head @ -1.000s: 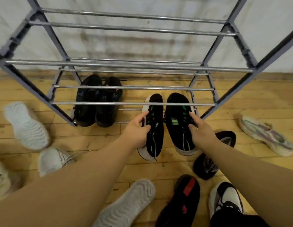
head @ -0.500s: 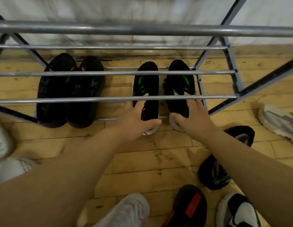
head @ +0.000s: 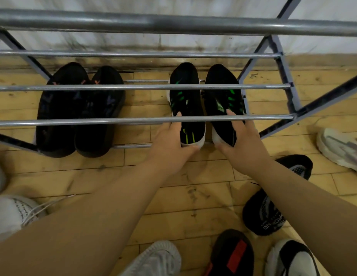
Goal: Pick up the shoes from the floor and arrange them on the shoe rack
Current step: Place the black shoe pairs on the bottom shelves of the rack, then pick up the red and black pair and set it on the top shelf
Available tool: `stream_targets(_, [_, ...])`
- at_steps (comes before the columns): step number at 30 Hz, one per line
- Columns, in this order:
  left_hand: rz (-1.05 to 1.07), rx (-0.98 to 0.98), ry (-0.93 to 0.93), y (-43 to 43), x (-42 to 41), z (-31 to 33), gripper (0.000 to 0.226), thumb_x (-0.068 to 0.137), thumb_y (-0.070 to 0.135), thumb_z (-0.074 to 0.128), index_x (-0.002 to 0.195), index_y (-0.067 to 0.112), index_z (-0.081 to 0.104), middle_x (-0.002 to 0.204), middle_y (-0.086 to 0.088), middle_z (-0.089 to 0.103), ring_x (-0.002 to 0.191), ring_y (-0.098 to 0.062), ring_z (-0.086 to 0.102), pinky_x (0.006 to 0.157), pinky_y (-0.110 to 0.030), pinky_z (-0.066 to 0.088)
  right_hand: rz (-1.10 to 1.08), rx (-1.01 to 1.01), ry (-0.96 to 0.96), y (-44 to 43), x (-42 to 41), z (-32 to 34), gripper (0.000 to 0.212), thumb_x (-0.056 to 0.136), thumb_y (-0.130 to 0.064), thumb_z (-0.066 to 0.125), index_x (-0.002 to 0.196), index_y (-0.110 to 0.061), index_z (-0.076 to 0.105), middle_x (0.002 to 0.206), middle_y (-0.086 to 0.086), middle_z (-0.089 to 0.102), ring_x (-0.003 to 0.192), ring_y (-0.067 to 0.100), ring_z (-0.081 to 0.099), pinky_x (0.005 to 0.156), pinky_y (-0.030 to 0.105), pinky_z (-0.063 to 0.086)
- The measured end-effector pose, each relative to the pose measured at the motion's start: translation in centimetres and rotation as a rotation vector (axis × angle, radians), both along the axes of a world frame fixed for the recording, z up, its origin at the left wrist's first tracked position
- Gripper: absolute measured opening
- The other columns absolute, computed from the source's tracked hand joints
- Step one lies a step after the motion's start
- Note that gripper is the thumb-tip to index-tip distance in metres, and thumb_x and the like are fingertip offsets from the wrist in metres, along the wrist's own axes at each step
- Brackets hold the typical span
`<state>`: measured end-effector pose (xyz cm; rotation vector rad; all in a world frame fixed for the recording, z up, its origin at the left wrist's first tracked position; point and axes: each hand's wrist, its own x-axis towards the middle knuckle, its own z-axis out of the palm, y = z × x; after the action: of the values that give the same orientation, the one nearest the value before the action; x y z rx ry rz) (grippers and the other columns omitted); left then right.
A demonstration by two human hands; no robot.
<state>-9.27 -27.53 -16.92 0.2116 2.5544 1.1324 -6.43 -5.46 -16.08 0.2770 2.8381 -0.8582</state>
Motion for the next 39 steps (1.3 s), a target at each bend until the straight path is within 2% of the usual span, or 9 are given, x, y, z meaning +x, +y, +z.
stream_targets(6, [-0.004, 0.015, 0.018, 2.7, -1.1, -0.8, 0.105, 0.085, 0.052, 0.075, 0.164, 0.024, 0.011, 0.168, -0.001, 0.024, 0.153, -0.021, 0.023, 0.123, -0.042, 0.030, -0.024, 0.009, 0.002, 0.2, -0.8, -0.5, 0.087, 0.095, -0.041, 0.068, 0.162, -0.033, 0.013, 0.167, 0.010, 0.011, 0.155, 0.031, 0.012, 0.123, 0.051, 0.027])
stream_targets(11, [-0.074, -0.067, 0.033, 2.4, -1.6, -1.2, 0.109, 0.083, 0.053, 0.077, 0.162, 0.036, 0.004, 0.168, -0.001, 0.024, 0.153, -0.023, 0.023, 0.120, -0.049, 0.033, -0.026, 0.130, 0.045, -0.4, 0.0, 0.0, 0.089, 0.091, -0.040, 0.071, 0.162, -0.023, 0.020, 0.150, 0.019, 0.035, 0.142, 0.036, 0.031, 0.115, 0.045, 0.034])
stream_targets(15, [-0.067, -0.080, 0.059, 0.4, 0.9, 0.3, 0.109, 0.080, 0.055, 0.080, 0.162, 0.033, 0.011, 0.162, 0.000, 0.031, 0.147, -0.022, 0.031, 0.118, -0.045, 0.035, 0.201, 0.240, 0.253, -1.8, 4.4, 1.5, 0.069, 0.085, -0.031, 0.075, 0.146, -0.015, 0.047, 0.146, 0.013, 0.042, 0.135, 0.032, 0.041, 0.112, 0.044, 0.040])
stream_targets(17, [-0.032, -0.099, 0.020, -0.6, 4.2, 0.8, 0.102, 0.083, 0.054, 0.077, 0.161, 0.032, 0.014, 0.161, 0.003, 0.029, 0.146, -0.019, 0.030, 0.118, -0.038, 0.032, 0.318, 0.118, 0.057, -1.9, 7.1, 2.1, 0.056, 0.088, -0.030, 0.074, 0.138, -0.018, 0.053, 0.135, 0.003, 0.051, 0.120, 0.019, 0.052, 0.098, 0.028, 0.045])
stream_targets(19, [-0.052, -0.088, -0.099, -1.6, 8.5, 1.0, 0.094, 0.086, 0.054, 0.073, 0.160, 0.035, 0.017, 0.157, 0.008, 0.030, 0.143, -0.015, 0.031, 0.115, -0.034, 0.032, 0.398, 0.005, -0.370, -1.3, 9.1, 2.1, 0.049, 0.092, -0.038, 0.069, 0.136, -0.030, 0.049, 0.126, -0.008, 0.056, 0.105, 0.005, 0.056, 0.085, 0.017, 0.046])
stream_targets(23, [-0.349, -0.050, -0.215, -2.3, 15.8, 1.4, 0.072, 0.091, 0.050, 0.069, 0.153, 0.043, 0.032, 0.136, 0.017, 0.046, 0.124, -0.003, 0.047, 0.106, -0.027, 0.043, 0.582, 0.061, -0.785, -0.3, 11.3, 2.0, 0.055, 0.093, -0.042, 0.067, 0.138, -0.033, 0.036, 0.113, -0.003, 0.062, 0.097, 0.013, 0.062, 0.084, 0.033, 0.055])
stream_targets(25, [-0.460, -0.064, -0.244, -2.1, 18.1, 1.5, 0.067, 0.094, 0.049, 0.065, 0.153, 0.043, 0.033, 0.144, 0.016, 0.046, 0.129, -0.002, 0.044, 0.108, -0.022, 0.039, 0.653, 0.102, -0.821, -0.4, 11.8, 1.7, 0.054, 0.096, -0.039, 0.064, 0.139, -0.029, 0.034, 0.108, 0.001, 0.064, 0.093, 0.018, 0.063, 0.082, 0.038, 0.056])
stream_targets(33, [-0.261, 0.034, -0.335, -1.8, 20.4, 2.5, 0.068, 0.091, 0.046, 0.072, 0.150, 0.040, 0.040, 0.141, 0.017, 0.047, 0.121, 0.002, 0.045, 0.105, -0.019, 0.040, 0.681, 0.170, -0.843, -1.4, 12.9, 2.8, 0.048, 0.099, -0.026, 0.060, 0.144, -0.022, 0.043, 0.122, 0.003, 0.061, 0.103, 0.021, 0.059, 0.088, 0.038, 0.054])
stream_targets(39, [-0.333, 0.070, -0.352, -1.5, 21.3, 5.9, 0.104, 0.075, 0.066, 0.078, 0.157, 0.051, 0.015, 0.153, 0.021, 0.032, 0.141, -0.004, 0.033, 0.116, -0.028, 0.032, 0.589, 0.172, -0.770, -0.2, 11.7, 12.5, 0.036, 0.102, -0.030, 0.058, 0.136, -0.031, 0.049, 0.102, -0.003, 0.062, 0.091, 0.018, 0.059, 0.074, 0.031, 0.046])
